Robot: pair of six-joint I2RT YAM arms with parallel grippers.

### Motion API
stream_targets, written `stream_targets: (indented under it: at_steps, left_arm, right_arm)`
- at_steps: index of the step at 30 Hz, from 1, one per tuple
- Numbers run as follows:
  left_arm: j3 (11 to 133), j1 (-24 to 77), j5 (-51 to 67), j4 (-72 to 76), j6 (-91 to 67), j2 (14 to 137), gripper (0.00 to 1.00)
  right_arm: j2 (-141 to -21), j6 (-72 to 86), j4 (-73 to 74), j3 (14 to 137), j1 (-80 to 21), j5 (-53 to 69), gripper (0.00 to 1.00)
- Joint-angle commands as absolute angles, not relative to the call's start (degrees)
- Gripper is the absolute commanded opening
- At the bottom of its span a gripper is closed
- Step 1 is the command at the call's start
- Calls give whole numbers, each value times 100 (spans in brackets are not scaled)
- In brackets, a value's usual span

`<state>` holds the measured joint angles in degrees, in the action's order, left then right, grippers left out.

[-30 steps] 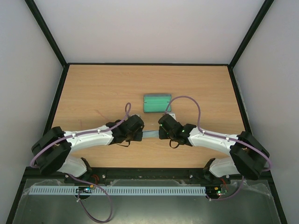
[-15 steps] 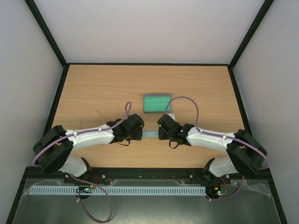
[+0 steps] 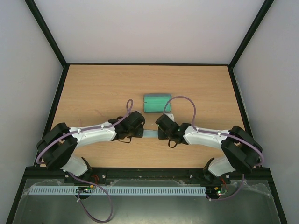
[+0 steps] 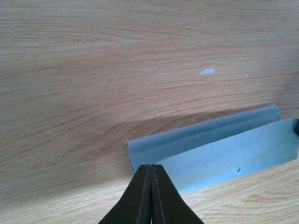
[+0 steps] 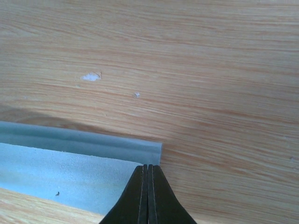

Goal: Organize the sunglasses
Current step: Fold the glasses cleaning cloth at the center of the board.

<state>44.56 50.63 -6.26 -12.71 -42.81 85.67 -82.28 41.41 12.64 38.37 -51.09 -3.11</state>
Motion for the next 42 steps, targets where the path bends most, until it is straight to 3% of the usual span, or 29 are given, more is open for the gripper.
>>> stream_targets:
  at_steps: [1, 42]
  left_arm:
    - [4635, 4980, -677, -1294, -4184, 8672, 2]
    - [4885, 4728, -503, -1037, -3933, 9236, 2]
  right_arm:
    - [-8352, 4079, 1390, 4122, -5145, -637, 1]
    - [-8684, 3911, 1406, 4333, -5037, -853, 1]
